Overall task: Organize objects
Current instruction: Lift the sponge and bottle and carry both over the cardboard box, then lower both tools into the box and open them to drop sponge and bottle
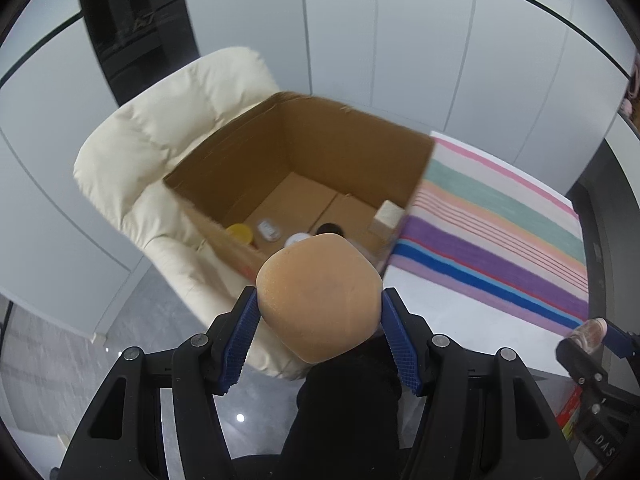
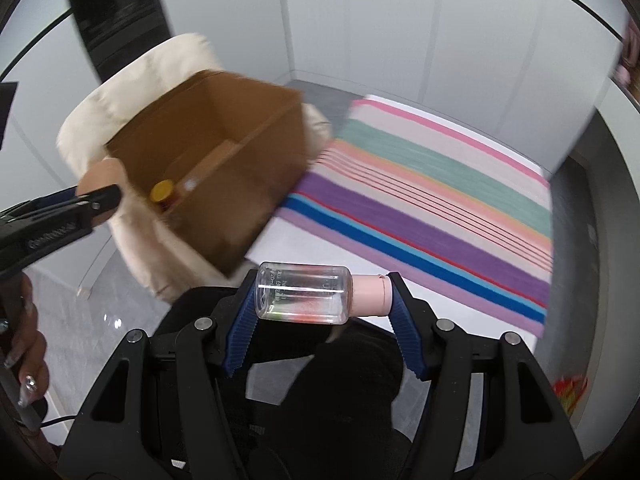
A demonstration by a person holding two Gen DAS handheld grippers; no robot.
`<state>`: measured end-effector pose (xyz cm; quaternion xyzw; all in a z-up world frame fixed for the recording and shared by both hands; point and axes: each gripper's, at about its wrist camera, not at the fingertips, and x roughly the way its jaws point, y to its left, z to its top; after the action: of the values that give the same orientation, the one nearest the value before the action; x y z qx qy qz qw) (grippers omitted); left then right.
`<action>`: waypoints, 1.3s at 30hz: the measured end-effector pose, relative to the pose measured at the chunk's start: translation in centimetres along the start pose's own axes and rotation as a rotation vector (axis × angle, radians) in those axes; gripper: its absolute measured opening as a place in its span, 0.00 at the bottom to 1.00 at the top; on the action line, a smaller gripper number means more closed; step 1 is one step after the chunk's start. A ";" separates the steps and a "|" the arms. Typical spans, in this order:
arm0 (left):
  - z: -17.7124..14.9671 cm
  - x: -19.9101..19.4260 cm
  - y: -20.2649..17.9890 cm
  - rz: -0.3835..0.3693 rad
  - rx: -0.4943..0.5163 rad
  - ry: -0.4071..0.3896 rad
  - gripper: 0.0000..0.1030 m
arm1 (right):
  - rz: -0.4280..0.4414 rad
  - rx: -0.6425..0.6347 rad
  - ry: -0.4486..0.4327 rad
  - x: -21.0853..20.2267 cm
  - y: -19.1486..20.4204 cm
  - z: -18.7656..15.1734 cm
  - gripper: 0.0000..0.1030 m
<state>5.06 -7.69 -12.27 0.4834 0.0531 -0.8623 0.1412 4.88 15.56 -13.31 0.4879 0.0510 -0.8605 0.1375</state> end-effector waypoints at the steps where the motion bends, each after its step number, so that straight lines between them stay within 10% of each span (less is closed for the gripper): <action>1: 0.0 0.2 0.5 0.002 -0.007 0.005 0.61 | 0.009 -0.015 0.000 0.2 0.8 0.2 0.62; 17: 1.2 3.8 5.3 0.007 -0.110 0.040 0.61 | 0.059 -0.168 0.026 4.8 8.9 5.1 0.62; 39: 11.7 14.1 5.4 0.007 -0.125 0.042 0.61 | 0.052 -0.221 0.023 16.2 11.9 16.7 0.62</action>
<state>-9.88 -18.24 -17.77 0.4917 0.1081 -0.8465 0.1732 -13.39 -2.57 -17.86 0.4807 0.1345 -0.8402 0.2122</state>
